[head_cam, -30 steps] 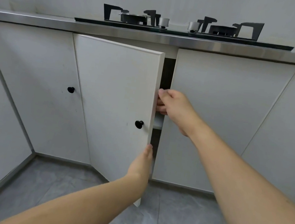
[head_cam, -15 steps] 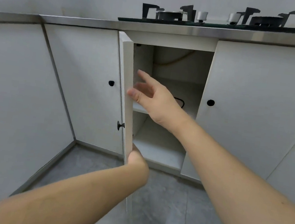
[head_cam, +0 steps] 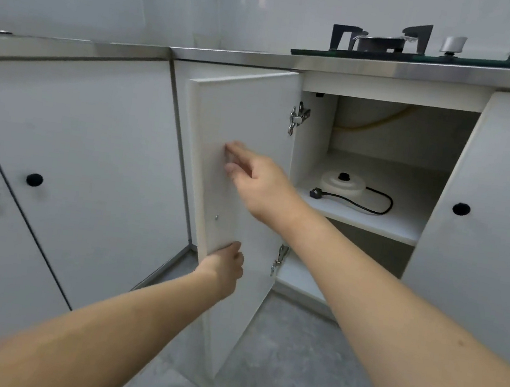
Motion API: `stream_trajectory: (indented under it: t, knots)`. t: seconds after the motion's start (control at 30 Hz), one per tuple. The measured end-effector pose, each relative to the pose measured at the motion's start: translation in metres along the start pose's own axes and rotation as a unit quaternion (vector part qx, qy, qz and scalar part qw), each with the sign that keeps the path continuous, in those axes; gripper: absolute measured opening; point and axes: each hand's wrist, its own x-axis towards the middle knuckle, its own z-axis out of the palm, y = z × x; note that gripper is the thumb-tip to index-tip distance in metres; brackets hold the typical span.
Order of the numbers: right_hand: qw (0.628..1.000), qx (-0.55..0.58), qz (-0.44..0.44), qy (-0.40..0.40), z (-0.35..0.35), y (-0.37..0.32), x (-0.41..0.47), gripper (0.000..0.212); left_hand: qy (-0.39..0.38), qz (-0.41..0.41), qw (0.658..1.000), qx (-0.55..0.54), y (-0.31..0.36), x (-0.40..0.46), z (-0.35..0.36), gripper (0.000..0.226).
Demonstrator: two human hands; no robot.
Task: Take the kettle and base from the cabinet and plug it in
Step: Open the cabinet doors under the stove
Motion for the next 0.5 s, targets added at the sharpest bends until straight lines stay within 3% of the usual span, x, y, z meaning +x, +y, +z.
stream_trajectory:
  t: [0.1, 0.27, 0.4, 0.5]
  knots:
    - [0.999, -0.01, 0.0, -0.032, 0.018, 0.0, 0.011, 0.046, -0.04, -0.006, 0.999, -0.029, -0.008, 0.001, 0.015, 0.058]
    - [1.0, -0.014, 0.001, -0.006, 0.009, 0.009, 0.02, 0.04, -0.042, -0.001, 0.999, -0.026, -0.014, 0.008, 0.023, 0.062]
    - [0.999, -0.019, 0.017, -0.032, -0.011, 0.017, 0.012, 0.04, -0.038, -0.004, 0.997, -0.07, -0.017, 0.014, 0.009, 0.057]
    - [0.996, -0.07, 0.05, 0.021, -0.039, 0.037, 0.0, 0.04, -0.017, -0.032, 0.991, -0.132, -0.016, 0.022, -0.009, 0.047]
